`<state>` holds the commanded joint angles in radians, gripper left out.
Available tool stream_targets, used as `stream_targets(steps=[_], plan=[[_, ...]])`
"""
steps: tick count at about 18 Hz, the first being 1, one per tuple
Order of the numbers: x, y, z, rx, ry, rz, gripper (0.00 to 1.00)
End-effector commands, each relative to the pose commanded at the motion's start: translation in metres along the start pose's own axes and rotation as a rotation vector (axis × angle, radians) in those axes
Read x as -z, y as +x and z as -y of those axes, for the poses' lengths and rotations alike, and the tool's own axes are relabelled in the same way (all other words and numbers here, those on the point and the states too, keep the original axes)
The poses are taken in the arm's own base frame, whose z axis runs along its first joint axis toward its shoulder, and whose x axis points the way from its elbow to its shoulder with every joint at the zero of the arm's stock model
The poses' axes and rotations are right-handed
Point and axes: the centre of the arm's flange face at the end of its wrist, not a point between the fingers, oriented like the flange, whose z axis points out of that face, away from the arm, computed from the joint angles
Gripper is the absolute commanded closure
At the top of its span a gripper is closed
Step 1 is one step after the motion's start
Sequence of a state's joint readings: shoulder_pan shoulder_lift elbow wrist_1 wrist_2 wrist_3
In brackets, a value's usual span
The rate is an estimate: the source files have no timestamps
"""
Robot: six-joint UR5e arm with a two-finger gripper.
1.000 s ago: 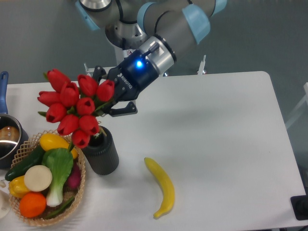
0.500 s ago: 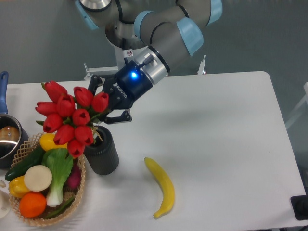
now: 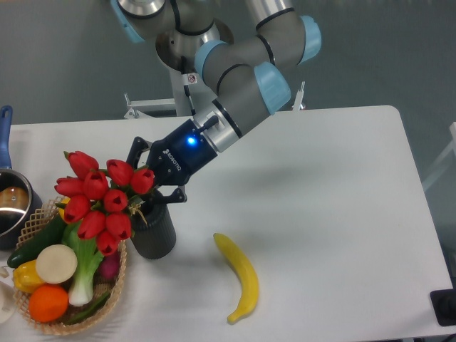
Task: Insert the flowers into the vase
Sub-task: 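Lower the tulip stems down into the black vase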
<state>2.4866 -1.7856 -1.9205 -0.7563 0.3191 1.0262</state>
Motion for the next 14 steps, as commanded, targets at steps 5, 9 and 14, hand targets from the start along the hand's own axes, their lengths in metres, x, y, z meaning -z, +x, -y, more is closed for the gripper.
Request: stream_targets(steps=[5, 9, 14], plan=[[-0.004, 0.004, -0.017, -0.002, -0.007, -0.010, 0.85], [-0.005, 0.011, -0.029, 0.022, -0.012, -0.014, 0.66], [-0.001, 0.007, -0.040, 0.037, -0.062, 0.020, 0.30]])
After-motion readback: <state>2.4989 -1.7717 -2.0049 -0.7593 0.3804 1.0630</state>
